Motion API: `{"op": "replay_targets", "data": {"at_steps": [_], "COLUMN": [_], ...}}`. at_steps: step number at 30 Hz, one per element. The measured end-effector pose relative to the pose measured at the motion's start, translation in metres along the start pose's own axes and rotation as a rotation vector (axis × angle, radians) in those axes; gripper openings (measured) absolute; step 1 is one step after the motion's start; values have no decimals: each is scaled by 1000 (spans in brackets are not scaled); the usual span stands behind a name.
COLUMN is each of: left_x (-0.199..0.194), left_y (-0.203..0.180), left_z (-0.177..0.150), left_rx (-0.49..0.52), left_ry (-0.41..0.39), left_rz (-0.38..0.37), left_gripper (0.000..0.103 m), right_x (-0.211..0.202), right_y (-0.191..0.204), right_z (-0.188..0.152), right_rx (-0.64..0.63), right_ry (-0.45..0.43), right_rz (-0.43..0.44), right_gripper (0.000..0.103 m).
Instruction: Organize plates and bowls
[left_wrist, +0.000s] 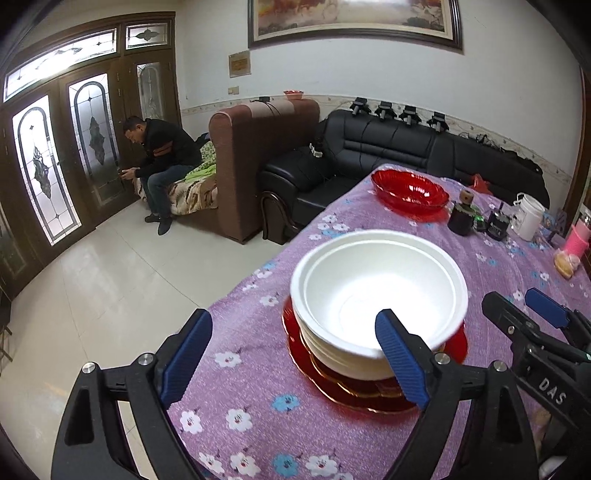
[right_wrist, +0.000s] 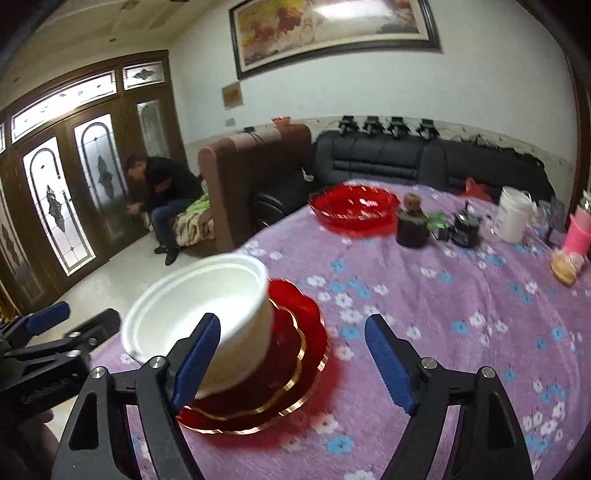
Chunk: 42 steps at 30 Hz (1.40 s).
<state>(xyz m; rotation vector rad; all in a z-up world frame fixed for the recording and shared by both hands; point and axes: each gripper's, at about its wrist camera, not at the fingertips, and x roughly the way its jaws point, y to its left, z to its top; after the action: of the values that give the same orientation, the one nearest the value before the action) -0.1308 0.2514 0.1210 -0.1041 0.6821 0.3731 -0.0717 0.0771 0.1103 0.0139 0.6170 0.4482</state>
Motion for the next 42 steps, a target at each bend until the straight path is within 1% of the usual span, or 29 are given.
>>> {"op": "replay_targets", "data": {"at_steps": [5,13,23,30,42], "left_x": [0,-2,-2,-4,-8], "left_y": [-2,-2,-10,-18,-28], "left_z": [-4,-6,-15,-17,-21], "left_rx": [-1,-3,9,23,39], "left_ry": [14,13,32,36,41], "left_rz": [16,27,8,-2,-22], "left_gripper": [90,90,90,90,90], "right_x": [0,0,-1,-1,-10], "right_y": [-12,-2,-7,-13,-6], "right_z": [-5,-12,-34,-41,-47], "right_rx": [51,16,45,65,41], "right_ry": [16,36,85,111,114], "right_rz": [8,25,27,17,20], "right_gripper": [85,85,85,85,87]}}
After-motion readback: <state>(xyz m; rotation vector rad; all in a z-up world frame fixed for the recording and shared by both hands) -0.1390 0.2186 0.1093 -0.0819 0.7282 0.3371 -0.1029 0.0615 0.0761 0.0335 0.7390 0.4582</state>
